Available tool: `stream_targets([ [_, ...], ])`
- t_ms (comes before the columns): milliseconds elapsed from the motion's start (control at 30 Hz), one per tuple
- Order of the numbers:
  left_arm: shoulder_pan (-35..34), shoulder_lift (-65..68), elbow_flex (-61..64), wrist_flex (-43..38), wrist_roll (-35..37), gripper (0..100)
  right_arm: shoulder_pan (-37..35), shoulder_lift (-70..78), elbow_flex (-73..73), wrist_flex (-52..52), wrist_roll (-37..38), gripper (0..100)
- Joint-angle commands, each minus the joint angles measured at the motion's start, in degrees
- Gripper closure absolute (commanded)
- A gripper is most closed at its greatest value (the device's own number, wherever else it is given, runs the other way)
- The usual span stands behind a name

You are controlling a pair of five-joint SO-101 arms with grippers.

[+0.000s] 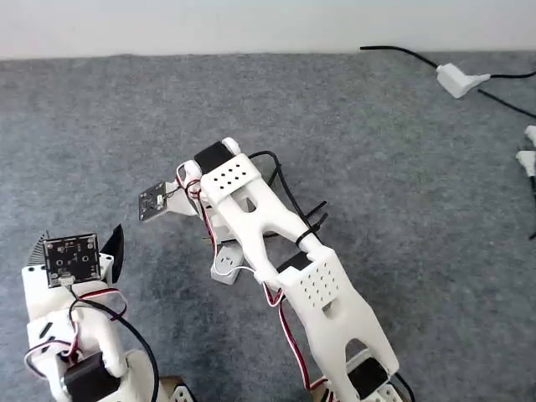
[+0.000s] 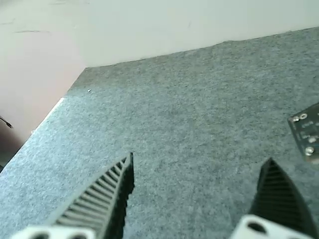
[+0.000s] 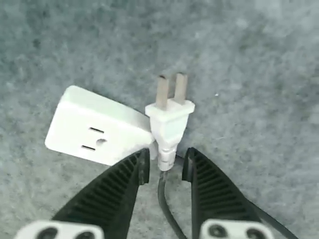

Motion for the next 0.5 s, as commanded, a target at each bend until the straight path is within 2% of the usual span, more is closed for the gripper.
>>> stream_targets([
  [0,0.4,-1.0,-0.6,-1.6,0.2,63,-0.7,1.0,-1.2,1.1,-0.8,87.6],
  [467,0.4,-1.0,-0.5,-1.6,0.2,63,-0.8,4.9,-1.2,1.0,-1.1,88.3],
])
